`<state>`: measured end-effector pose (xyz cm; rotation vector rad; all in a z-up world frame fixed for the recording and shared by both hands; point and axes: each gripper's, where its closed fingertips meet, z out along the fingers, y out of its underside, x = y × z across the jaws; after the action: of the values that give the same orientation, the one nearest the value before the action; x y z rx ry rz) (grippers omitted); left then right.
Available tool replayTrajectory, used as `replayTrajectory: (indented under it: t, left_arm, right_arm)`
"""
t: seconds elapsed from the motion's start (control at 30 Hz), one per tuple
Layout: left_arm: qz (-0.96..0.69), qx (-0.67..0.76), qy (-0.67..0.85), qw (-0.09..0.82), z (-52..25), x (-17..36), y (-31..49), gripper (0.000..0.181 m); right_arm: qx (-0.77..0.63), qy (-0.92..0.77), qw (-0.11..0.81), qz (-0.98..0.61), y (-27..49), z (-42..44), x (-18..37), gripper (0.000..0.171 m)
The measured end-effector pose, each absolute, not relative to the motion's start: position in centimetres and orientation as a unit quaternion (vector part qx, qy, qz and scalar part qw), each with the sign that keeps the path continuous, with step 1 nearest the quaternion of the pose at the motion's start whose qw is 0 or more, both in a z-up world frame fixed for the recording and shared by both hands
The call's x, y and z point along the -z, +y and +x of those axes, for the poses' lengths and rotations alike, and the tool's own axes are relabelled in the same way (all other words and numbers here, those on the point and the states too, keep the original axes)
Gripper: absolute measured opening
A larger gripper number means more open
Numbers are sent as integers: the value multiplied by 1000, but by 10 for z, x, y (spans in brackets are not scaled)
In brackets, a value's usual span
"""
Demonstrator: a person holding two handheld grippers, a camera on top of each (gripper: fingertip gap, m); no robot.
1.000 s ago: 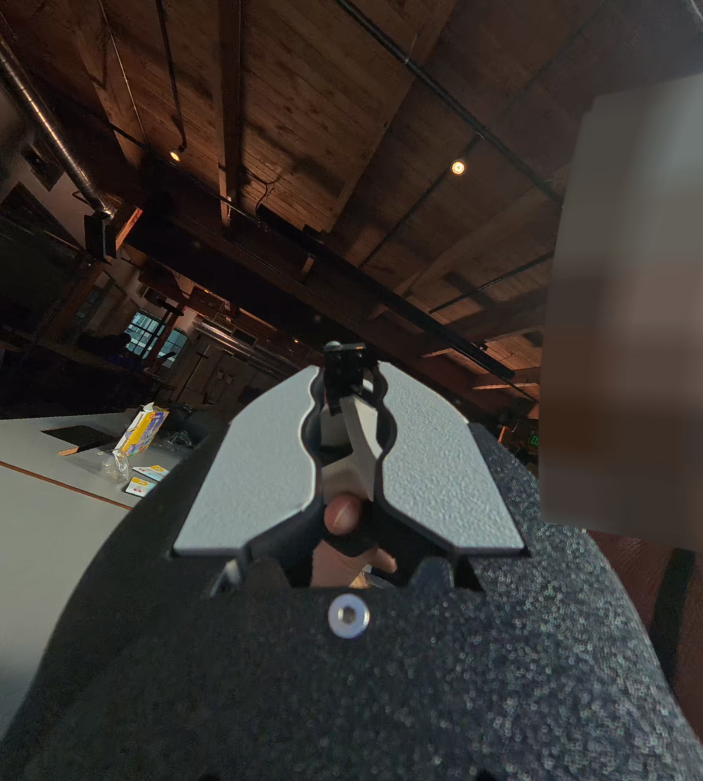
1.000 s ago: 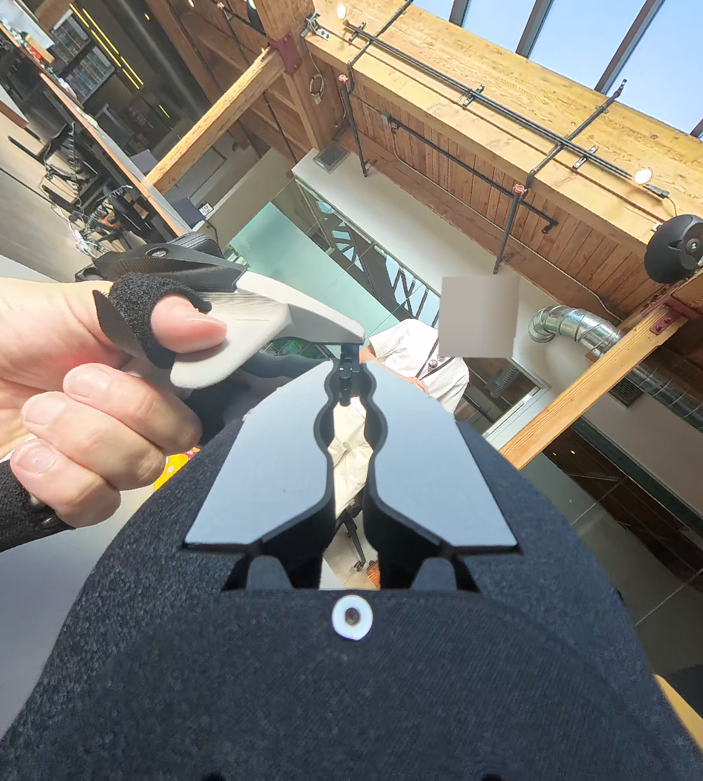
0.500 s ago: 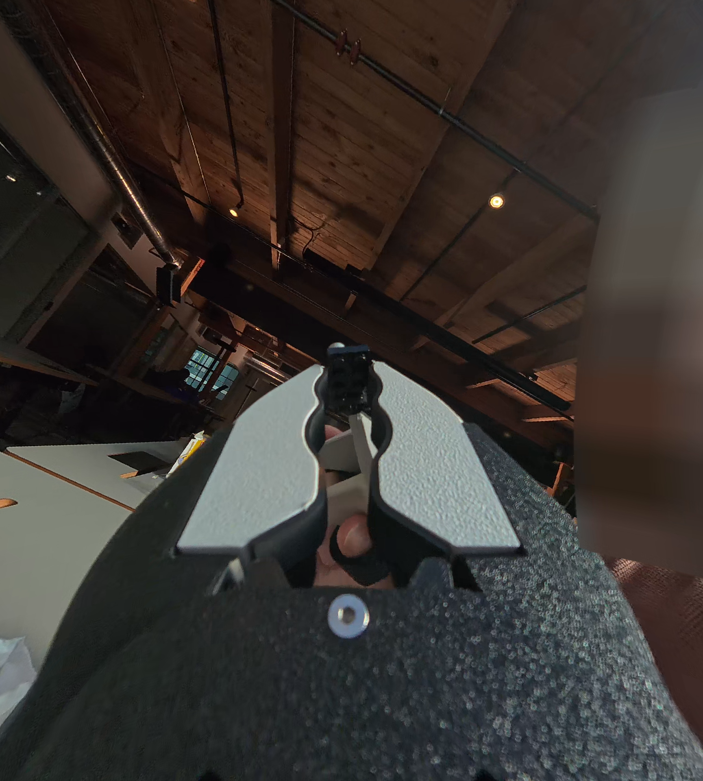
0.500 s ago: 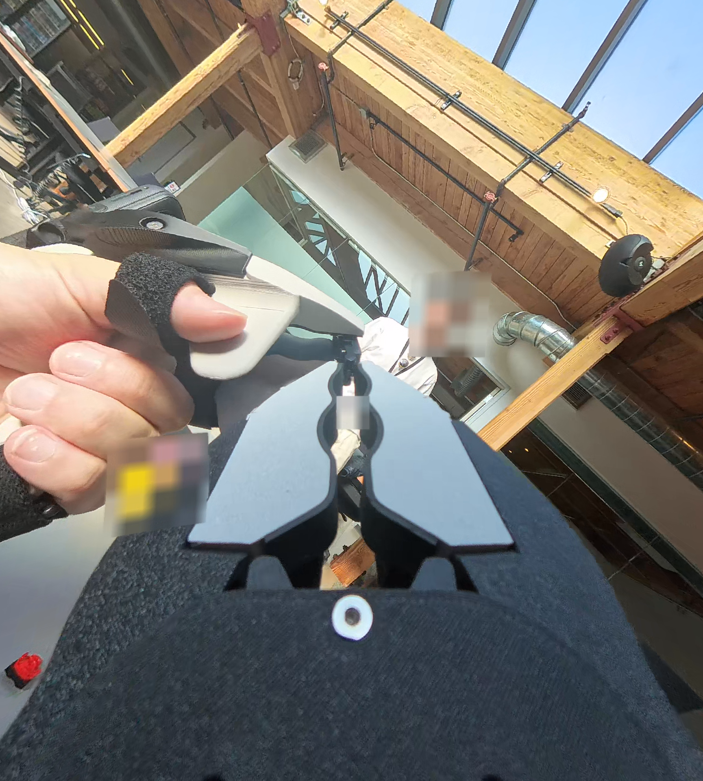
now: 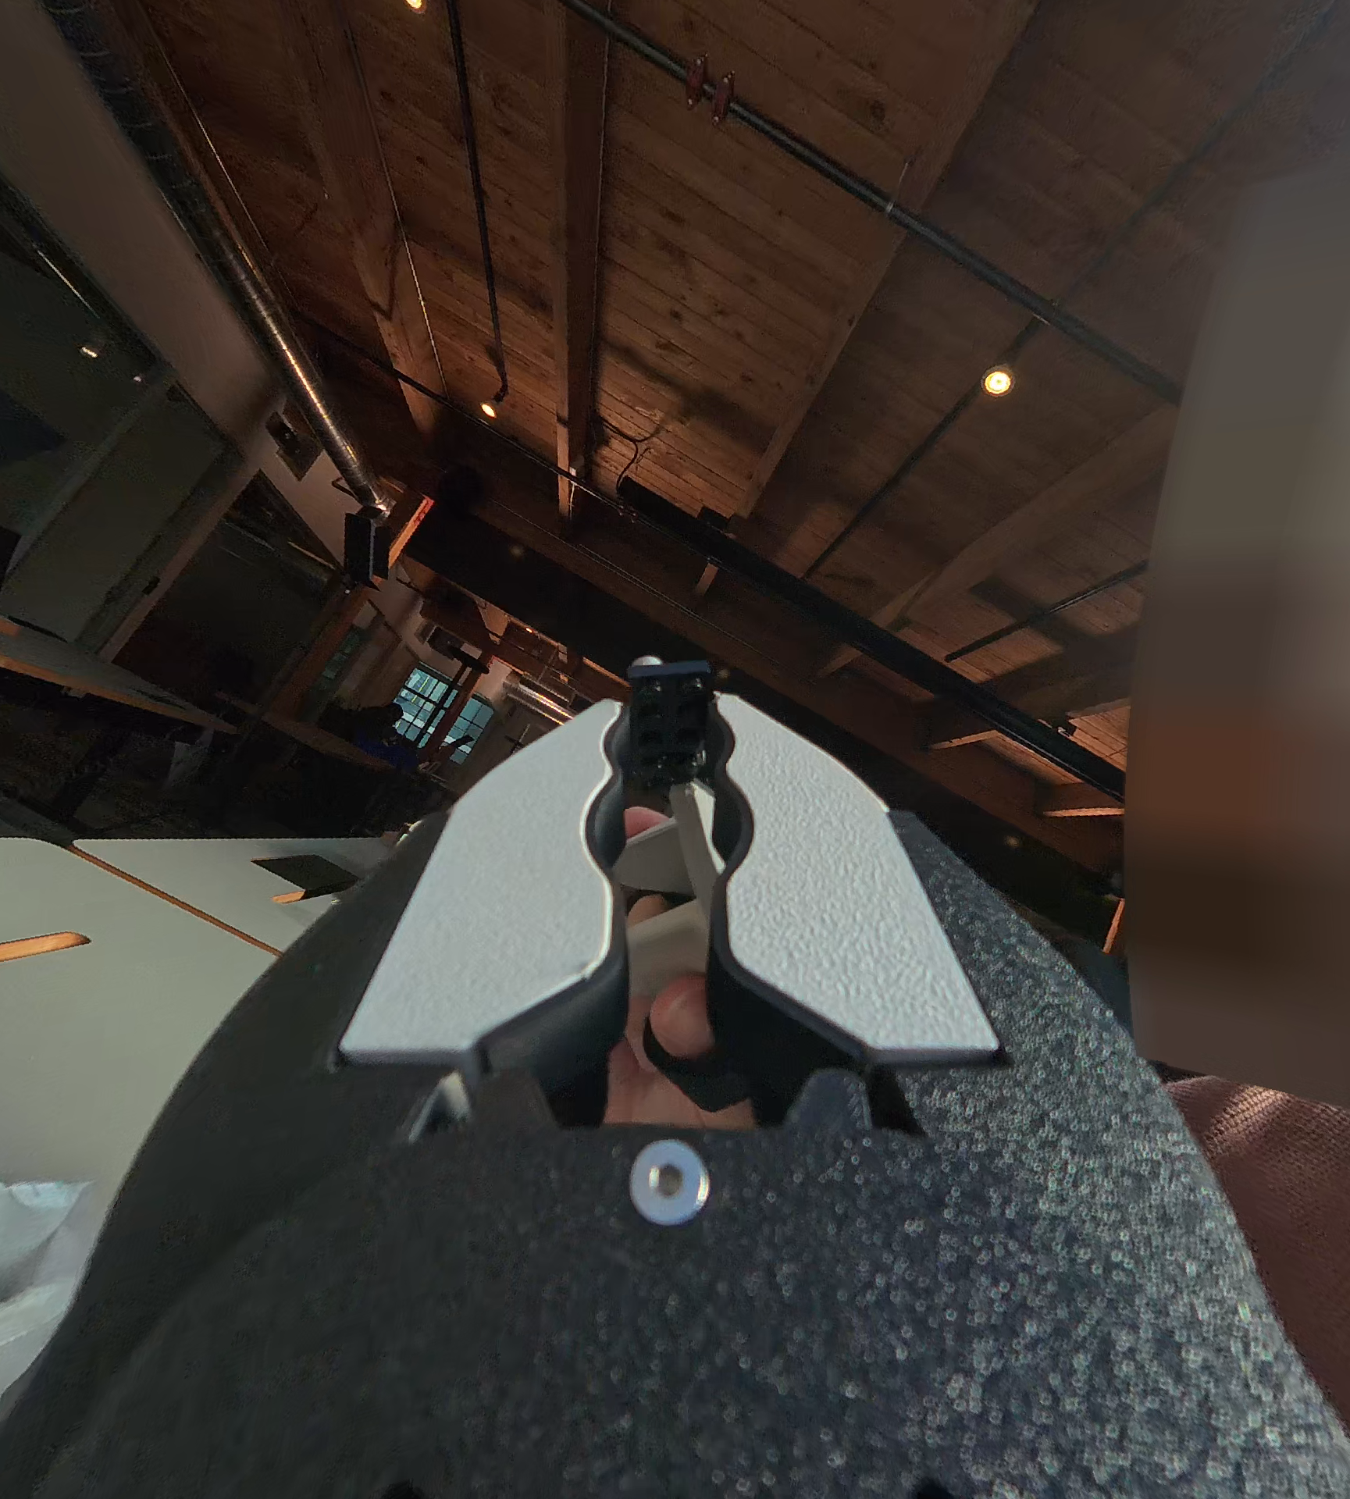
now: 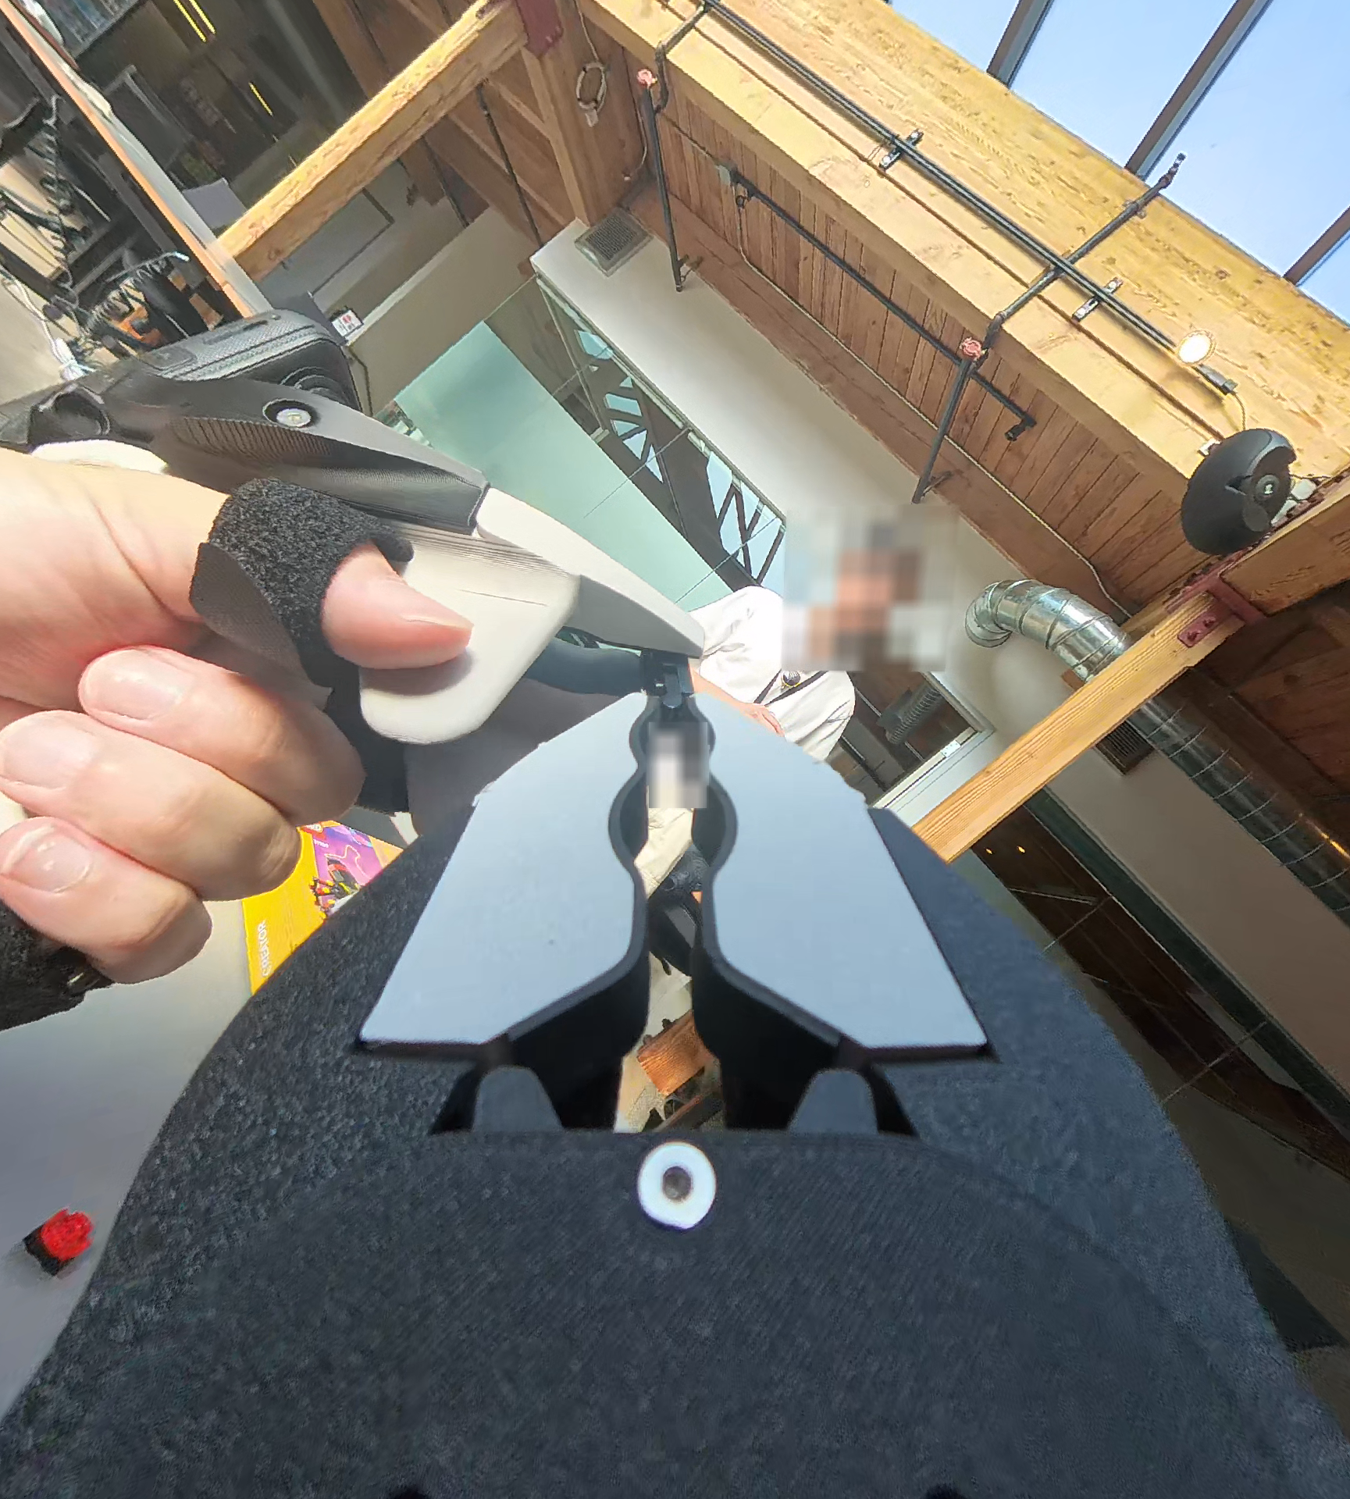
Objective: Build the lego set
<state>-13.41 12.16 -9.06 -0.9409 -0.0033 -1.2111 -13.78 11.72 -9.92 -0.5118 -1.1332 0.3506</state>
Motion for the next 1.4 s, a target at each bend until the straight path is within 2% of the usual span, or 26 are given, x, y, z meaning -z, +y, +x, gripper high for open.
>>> replayTrajectory:
  t: [0.2, 0.43, 0.6, 0.67, 0.77, 0.87, 0.9, 0.97, 1.07, 1.13, 1.27, 1.4]
  left_arm:
    - [-431, 547, -6, 718, -134, 94, 123, 16]
    - [-449, 535, -12, 715, -131, 94, 122, 16]
    - [-437, 541, -36, 718, -149, 93, 127, 16]
    - [-435, 527, -39, 729, -162, 92, 130, 16]
    - [-432, 513, -43, 740, -181, 90, 135, 16]
    - [-440, 504, -45, 741, -188, 96, 142, 16]
    - [-445, 504, -46, 739, -189, 99, 145, 16]
    - [-452, 505, -51, 733, -189, 107, 151, 16]
    - [-459, 517, -57, 720, -189, 116, 158, 16]
    - [-463, 517, -58, 717, -190, 120, 162, 16]
    - [-464, 526, -67, 710, -192, 126, 166, 16]
    - [-460, 529, -71, 710, -193, 127, 166, 16]
  right_arm:
    - [-145, -540, 796, -232, 118, -138, 103, 4]
    - [33, -569, 815, -106, 107, -147, 129, 3]
    - [-31, -570, 808, -144, 126, -132, 115, 4]
    - [-65, -640, 734, -217, 153, -132, 135, 4]
    - [-187, -732, 551, -356, 189, -116, 193, 4]
    - [-276, -720, 473, -427, 207, -117, 212, 4]
    - [-263, -729, 448, -446, 213, -120, 224, 4]
    - [-186, -741, 435, -476, 233, -128, 250, 4]
    - [-141, -769, 398, -480, 234, -134, 283, 5]
    - [-137, -752, 431, -480, 241, -140, 281, 6]
    - [-159, -761, 387, -496, 237, -135, 295, 18]
    - [-171, -736, 425, -498, 243, -135, 278, 23]
